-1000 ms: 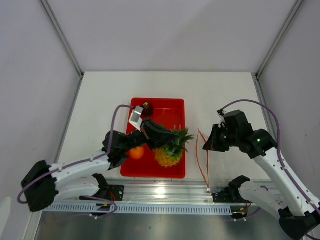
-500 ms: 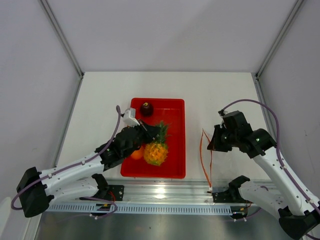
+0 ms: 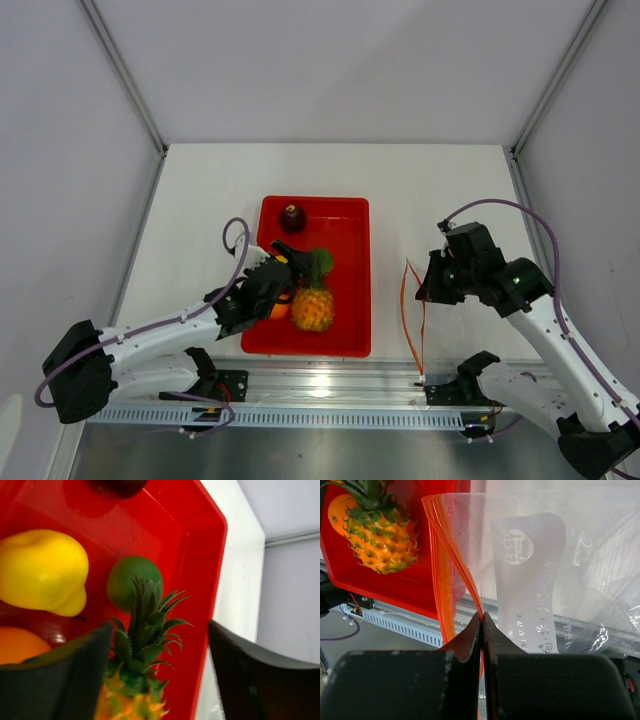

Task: Place the food in the zip-top bag and seal the zipper
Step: Place the fake fruit in the bin, then pick up the fake fruit from the bin.

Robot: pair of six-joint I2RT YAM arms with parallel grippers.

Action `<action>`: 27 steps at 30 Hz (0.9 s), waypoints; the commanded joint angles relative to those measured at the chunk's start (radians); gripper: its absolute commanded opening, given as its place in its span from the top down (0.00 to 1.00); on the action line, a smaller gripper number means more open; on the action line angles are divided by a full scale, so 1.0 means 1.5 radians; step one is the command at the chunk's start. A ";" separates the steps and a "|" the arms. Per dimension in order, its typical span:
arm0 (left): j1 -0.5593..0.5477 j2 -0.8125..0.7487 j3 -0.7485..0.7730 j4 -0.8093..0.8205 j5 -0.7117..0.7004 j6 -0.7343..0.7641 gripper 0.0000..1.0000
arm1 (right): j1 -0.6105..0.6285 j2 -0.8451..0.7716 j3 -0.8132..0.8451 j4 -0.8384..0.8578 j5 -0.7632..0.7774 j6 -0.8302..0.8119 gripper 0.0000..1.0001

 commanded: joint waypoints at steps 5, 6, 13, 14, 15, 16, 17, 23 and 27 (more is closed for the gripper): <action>0.005 -0.036 0.043 -0.051 -0.024 0.125 0.05 | 0.006 -0.008 0.017 -0.005 0.008 -0.014 1.00; 0.005 -0.041 0.082 -0.065 -0.019 0.153 0.04 | 0.006 -0.008 0.017 -0.005 0.009 -0.015 1.00; 0.028 -0.004 0.233 -0.222 0.126 0.382 0.01 | 0.009 -0.007 0.020 0.003 0.004 -0.018 1.00; 0.038 0.003 0.251 -0.253 0.157 0.405 0.01 | 0.010 -0.007 0.020 0.005 0.002 -0.018 1.00; 0.067 0.012 0.259 -0.267 0.196 0.410 0.01 | 0.010 -0.006 0.019 0.006 0.001 -0.017 1.00; 0.084 0.022 0.267 -0.284 0.277 0.413 0.02 | 0.011 -0.006 0.019 0.007 -0.001 -0.018 1.00; 0.103 0.041 0.278 -0.303 0.314 0.414 0.04 | 0.012 -0.006 0.019 0.007 -0.003 -0.017 1.00; 0.155 0.096 0.301 -0.339 0.417 0.431 0.06 | 0.017 -0.011 0.022 0.002 0.000 -0.018 1.00; 0.155 0.178 0.375 -0.409 0.452 0.432 0.03 | 0.019 -0.015 0.020 0.000 0.002 -0.017 1.00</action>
